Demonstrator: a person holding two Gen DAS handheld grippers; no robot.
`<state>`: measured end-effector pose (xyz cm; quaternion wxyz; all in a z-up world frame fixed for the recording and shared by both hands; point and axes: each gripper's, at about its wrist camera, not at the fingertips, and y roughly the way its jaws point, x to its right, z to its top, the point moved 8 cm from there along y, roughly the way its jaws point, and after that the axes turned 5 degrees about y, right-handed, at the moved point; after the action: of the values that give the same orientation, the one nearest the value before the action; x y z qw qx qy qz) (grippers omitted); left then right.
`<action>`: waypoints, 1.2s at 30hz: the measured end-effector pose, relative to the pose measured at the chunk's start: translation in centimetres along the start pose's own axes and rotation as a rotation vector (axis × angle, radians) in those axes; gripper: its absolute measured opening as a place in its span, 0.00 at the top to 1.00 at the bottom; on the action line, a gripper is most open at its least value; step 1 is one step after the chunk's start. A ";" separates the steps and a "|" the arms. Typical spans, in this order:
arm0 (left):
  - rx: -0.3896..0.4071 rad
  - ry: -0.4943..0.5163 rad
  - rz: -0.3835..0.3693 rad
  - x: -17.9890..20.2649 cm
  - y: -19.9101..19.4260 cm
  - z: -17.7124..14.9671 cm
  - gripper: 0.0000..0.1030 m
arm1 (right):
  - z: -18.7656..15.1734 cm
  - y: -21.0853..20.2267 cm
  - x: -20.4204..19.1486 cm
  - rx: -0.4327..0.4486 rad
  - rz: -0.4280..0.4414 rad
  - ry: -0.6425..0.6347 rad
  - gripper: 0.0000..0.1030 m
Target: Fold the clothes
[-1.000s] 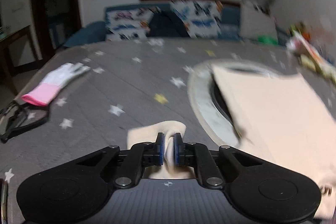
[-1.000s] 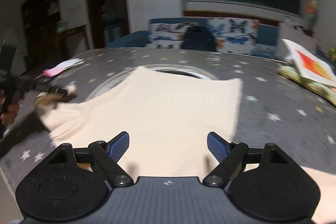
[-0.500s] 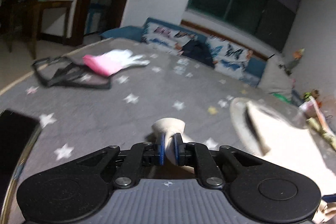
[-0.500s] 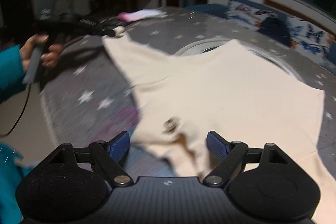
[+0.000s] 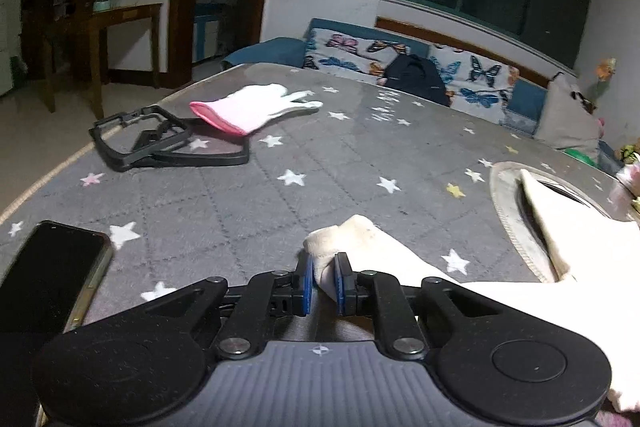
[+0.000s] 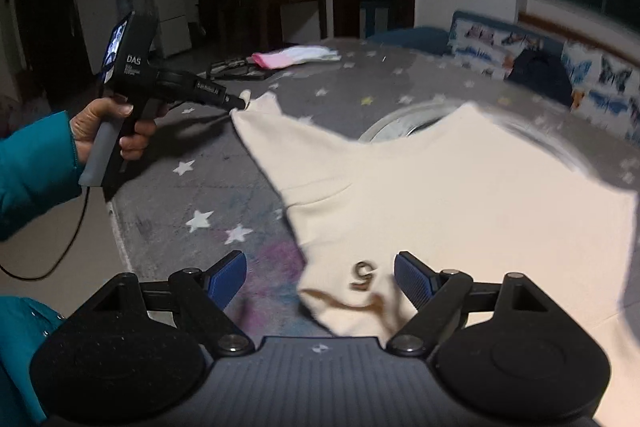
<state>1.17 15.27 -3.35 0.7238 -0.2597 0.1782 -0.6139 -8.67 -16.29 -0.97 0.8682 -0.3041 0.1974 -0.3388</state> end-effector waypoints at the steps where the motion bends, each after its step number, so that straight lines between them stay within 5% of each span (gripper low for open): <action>1: -0.001 0.005 0.018 -0.3 0.0 0.1 0.84 | -0.4 0.5 -0.2 -0.020 0.004 -0.002 0.19; 7: 0.027 0.037 0.085 -1.4 -0.9 1.5 0.76 | -1.3 0.1 -0.4 -0.031 0.016 -0.011 0.16; 12: 0.051 0.152 0.023 1.5 -0.6 3.7 0.51 | -0.3 -0.2 0.2 0.012 0.013 0.053 0.16; 20: -0.039 0.355 -0.050 5.7 4.9 3.8 0.54 | 0.4 -0.5 1.3 0.044 -0.005 0.133 0.13; 22: -0.028 0.416 -0.037 6.2 5.1 3.6 0.69 | 0.3 -0.4 1.5 0.041 -0.009 0.137 0.12; 23: -0.021 0.441 -0.009 6.3 5.3 3.7 0.87 | 0.3 -0.4 1.6 0.039 -0.009 0.142 0.12; 24: -0.015 0.457 0.048 6.1 5.6 3.6 0.89 | 0.2 -0.2 1.7 0.035 -0.009 0.147 0.11; 29: 0.019 0.357 0.187 4.2 5.9 3.6 0.90 | -0.9 0.7 2.0 0.002 -0.016 0.171 0.10; 36: 0.049 0.330 0.189 4.2 4.7 4.2 0.70 | -0.5 0.6 1.9 0.015 -0.011 0.167 0.08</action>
<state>8.11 12.37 -2.53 0.7452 -0.1198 0.3032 -0.5817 -7.37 -17.52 -1.98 0.8491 -0.2691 0.2651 -0.3692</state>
